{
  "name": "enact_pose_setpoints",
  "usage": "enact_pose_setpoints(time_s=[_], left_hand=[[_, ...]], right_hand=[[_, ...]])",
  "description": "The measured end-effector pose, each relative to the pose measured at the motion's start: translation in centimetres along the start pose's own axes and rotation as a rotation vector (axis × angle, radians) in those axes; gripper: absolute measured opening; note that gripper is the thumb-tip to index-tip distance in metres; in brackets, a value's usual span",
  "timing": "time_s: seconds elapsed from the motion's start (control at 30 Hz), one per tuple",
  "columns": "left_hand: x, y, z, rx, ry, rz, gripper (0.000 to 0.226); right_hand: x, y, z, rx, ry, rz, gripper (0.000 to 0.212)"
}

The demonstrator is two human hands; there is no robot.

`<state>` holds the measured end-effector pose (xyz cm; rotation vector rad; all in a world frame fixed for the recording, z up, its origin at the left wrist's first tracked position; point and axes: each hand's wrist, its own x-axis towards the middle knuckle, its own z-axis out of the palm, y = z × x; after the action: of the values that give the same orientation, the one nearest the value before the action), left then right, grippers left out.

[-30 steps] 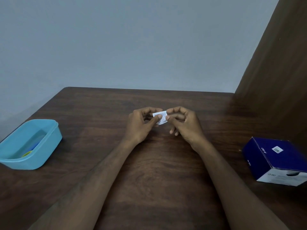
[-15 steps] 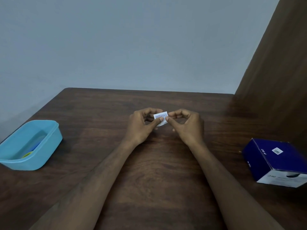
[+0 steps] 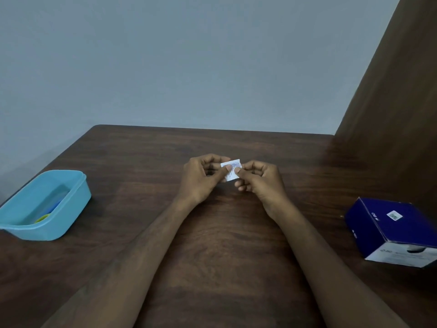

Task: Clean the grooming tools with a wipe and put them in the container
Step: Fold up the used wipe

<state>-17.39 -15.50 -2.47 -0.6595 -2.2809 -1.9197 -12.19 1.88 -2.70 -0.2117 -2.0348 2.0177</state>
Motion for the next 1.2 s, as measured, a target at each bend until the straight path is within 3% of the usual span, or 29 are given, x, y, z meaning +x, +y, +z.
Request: enact_pose_setpoints(time_s=[0.27, 0.37, 0.5, 0.7, 0.83, 0.97, 1.2], left_hand=[[-0.2, 0.1, -0.3, 0.099, -0.024, -0.016, 0.006], [-0.4, 0.3, -0.1, 0.146, -0.006, 0.012, 0.006], [-1.2, 0.5, -0.4, 0.096, -0.035, 0.012, 0.013], [-2.7, 1.8, 0.0, -0.071, -0.045, -0.063, 0.010], [-3.3, 2.5, 0.2, -0.157, -0.034, -0.170, 0.007], [-3.3, 2.7, 0.1, -0.258, -0.090, -0.202, 0.011], [-3.2, 2.5, -0.1, -0.257, -0.101, -0.215, 0.020]], right_hand=[[-0.2, 0.5, 0.3, -0.093, 0.034, -0.103, 0.012], [-0.6, 0.4, 0.3, -0.134, 0.042, -0.144, 0.004], [-1.5, -0.1, 0.1, -0.116, 0.055, -0.131, 0.023], [-3.4, -0.6, 0.3, 0.024, 0.060, -0.095, 0.015], [-5.0, -1.2, 0.8, 0.151, -0.004, -0.045, 0.030], [-5.1, -1.2, 0.4, 0.104, 0.086, -0.083, 0.016], [-4.5, -1.0, 0.7, 0.021, 0.043, -0.084, 0.016]])
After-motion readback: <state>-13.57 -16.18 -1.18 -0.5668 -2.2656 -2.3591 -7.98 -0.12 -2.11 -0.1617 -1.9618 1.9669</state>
